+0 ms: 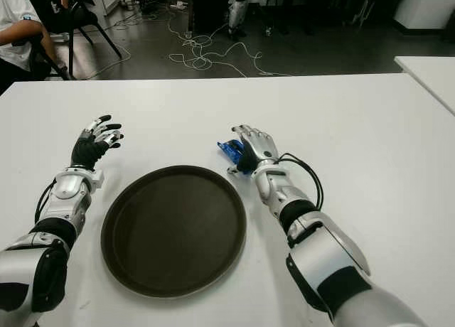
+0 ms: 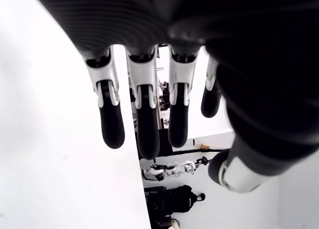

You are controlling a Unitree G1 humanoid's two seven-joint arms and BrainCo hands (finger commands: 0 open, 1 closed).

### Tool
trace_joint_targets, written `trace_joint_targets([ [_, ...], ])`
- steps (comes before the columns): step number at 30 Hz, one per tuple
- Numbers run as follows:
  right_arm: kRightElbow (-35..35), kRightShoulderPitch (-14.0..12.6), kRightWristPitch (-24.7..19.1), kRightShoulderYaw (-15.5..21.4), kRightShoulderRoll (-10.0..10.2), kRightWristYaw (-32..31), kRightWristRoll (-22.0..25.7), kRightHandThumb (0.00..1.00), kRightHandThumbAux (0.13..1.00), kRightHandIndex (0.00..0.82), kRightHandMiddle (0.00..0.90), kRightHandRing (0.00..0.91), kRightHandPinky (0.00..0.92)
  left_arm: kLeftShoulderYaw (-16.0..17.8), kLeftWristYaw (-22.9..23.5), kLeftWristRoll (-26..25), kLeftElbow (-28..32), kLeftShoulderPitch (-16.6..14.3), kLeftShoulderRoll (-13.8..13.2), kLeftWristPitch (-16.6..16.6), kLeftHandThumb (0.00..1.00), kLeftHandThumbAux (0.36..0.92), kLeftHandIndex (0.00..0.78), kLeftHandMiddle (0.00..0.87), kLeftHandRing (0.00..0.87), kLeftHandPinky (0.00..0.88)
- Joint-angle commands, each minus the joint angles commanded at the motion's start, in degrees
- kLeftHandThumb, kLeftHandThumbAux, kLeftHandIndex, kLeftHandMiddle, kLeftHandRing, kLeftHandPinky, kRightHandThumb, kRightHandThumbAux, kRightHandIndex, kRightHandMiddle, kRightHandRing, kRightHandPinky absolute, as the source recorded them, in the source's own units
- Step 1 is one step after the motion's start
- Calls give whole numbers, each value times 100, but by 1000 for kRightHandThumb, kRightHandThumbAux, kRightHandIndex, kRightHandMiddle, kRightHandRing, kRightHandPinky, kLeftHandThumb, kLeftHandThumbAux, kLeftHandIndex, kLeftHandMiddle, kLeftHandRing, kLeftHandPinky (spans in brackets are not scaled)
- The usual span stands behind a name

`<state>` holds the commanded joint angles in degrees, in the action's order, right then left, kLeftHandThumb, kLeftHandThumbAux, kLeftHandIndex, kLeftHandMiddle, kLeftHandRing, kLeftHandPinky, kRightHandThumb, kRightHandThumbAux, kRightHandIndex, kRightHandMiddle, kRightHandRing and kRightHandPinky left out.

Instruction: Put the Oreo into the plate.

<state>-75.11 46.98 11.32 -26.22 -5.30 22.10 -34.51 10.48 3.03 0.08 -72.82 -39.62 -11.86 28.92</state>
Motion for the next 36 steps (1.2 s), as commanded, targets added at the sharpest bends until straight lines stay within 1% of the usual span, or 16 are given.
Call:
trace_joint_targets([
  [1,-7,-1,13,21,-3,-34,22,0,856,270,219,236,262,-1,0,-2,0,0,0,2,356,706,169,280,318,340],
  [2,-15,9,21,125,4,-216,141,0,858,276,223,241,267,-1,6,-5,1,2,-2,1,355,705,169,281,318,340],
  [3,-21,17,27,205,11,-353,230,0,866,302,245,278,294,-1,12,-9,2,3,-4,0,349,702,168,280,317,341],
  [4,-60,60,-43,411,24,-710,455,0,871,319,260,302,311,-2,33,-12,0,5,-10,-6,344,700,167,280,316,342],
  [6,-102,114,-173,669,47,-1147,739,0,848,276,237,274,271,-9,53,-10,-1,8,-21,-10,348,704,164,281,316,344],
  [7,-107,126,-223,737,56,-1262,819,0,826,238,216,246,233,-14,55,-7,-1,10,-25,-8,349,705,162,281,314,341],
  [8,-102,128,-256,773,59,-1313,858,0,818,224,209,235,220,-19,48,-2,1,11,-27,-1,349,706,162,281,313,340],
  [10,-88,129,-291,826,62,-1378,907,0,795,188,185,202,179,-28,36,7,5,14,-32,13,347,707,161,282,312,339],
  [13,-79,126,-297,912,56,-1452,981,0,773,165,165,171,150,-47,18,22,14,17,-36,30,338,704,166,285,313,340],
  [18,-68,102,-230,1108,41,-1556,1135,0,749,154,152,150,141,-68,-17,50,20,16,-41,31,321,699,172,287,312,333],
  [21,-65,83,-181,1199,36,-1564,1204,0,742,151,150,148,147,-52,-9,36,19,18,-35,28,321,709,172,288,314,327],
  [28,-76,96,-205,1224,26,-1571,1177,0,739,151,151,157,164,-22,-52,15,22,15,-6,29,333,717,169,280,311,334],
  [32,-84,104,-222,1208,5,-1592,1150,0,744,151,144,143,148,-30,-82,24,31,23,3,46,332,704,168,282,313,336],
  [33,-80,84,-181,1208,-7,-1552,1144,0,746,149,144,137,130,-45,-95,42,28,23,-1,45,317,695,167,281,311,333],
  [36,-73,55,-118,1206,-23,-1473,1133,0,757,154,151,140,130,-64,-92,57,27,25,-4,47,303,697,163,279,308,328],
])
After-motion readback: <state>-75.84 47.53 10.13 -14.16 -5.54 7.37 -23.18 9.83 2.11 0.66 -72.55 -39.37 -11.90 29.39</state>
